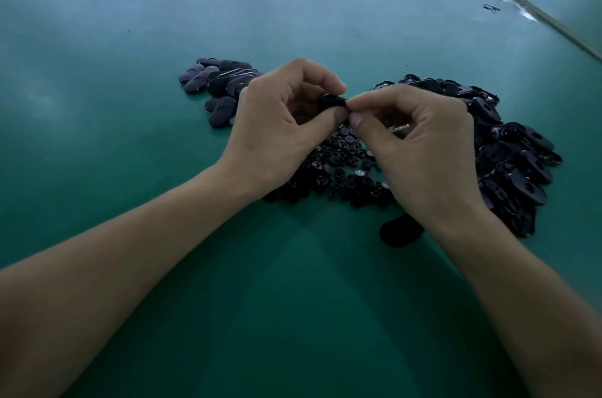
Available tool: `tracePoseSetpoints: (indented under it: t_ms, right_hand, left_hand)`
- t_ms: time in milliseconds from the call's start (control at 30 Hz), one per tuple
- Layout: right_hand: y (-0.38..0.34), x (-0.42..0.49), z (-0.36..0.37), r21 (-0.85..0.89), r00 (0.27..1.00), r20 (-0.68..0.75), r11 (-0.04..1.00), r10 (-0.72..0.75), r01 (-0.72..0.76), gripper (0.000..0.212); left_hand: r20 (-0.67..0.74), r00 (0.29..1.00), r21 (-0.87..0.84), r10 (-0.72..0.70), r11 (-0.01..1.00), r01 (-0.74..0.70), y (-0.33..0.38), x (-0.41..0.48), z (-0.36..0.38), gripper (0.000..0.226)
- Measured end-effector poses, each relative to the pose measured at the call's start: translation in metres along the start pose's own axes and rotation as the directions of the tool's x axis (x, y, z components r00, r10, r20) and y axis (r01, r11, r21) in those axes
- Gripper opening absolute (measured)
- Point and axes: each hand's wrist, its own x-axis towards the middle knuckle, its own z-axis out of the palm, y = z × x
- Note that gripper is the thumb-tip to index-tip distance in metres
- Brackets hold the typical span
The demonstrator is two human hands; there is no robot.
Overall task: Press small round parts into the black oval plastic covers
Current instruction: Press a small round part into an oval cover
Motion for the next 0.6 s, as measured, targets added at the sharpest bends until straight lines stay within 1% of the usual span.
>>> tracePoseSetpoints:
  t_ms: [100,200,400,600]
  right_hand:
    - [0.0026,0.0013,-0.0016,-0.037,1.000,0.011,0.999,0.010,-0.009,0.023]
    - [0.0051,0.0026,-0.0012,0.014,0.998,0.057,0.999,0.036,-0.037,0.021]
    - [0.0096,0.0042,-0.0019,0.104,0.996,0.076,0.993,0.055,-0.062,0.019]
    - [0.0093,0.0047,-0.0031,0.130,0.996,0.076,0.990,0.048,-0.057,0.017]
  left_hand:
    - [0.022,1.000,-0.030,-0.010,0.999,0.011,0.0002,-0.0002,-0.0004,0.027]
    - [0.056,0.998,-0.074,-0.034,0.996,0.038,0.0001,-0.0002,-0.0024,0.030]
    - [0.082,0.990,-0.156,-0.116,0.979,0.127,0.0011,0.0004,-0.0054,0.027]
    - [0.058,0.988,-0.147,-0.146,0.977,0.153,0.0018,0.0015,-0.0058,0.025]
